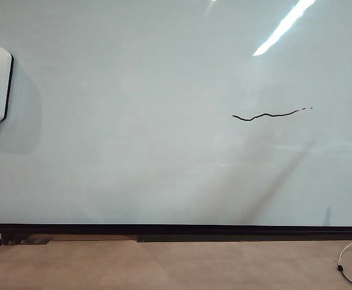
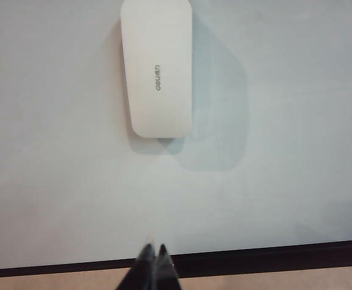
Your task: Pick up the pen on the shelf to the right of the whiteboard and draw a straight line.
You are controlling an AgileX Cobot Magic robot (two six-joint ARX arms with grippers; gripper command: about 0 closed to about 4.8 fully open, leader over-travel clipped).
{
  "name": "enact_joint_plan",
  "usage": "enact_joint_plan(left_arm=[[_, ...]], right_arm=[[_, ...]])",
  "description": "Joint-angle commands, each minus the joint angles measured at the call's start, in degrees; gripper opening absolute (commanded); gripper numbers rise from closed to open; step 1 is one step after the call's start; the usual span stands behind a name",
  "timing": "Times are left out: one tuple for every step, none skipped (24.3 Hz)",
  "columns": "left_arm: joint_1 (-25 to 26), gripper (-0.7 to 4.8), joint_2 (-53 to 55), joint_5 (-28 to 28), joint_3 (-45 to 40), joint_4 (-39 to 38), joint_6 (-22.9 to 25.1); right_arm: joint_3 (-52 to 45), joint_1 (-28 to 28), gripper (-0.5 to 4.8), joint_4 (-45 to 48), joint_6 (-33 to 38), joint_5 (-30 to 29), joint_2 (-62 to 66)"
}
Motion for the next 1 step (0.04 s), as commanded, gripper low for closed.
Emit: enact_joint_plan(left_arm=[[0.00,-0.05,0.00,0.24,0.20,0.72,-0.20]], right_arm=[[-0.42,0.07,-0.01,0.81,0.07,0.24,0.00]])
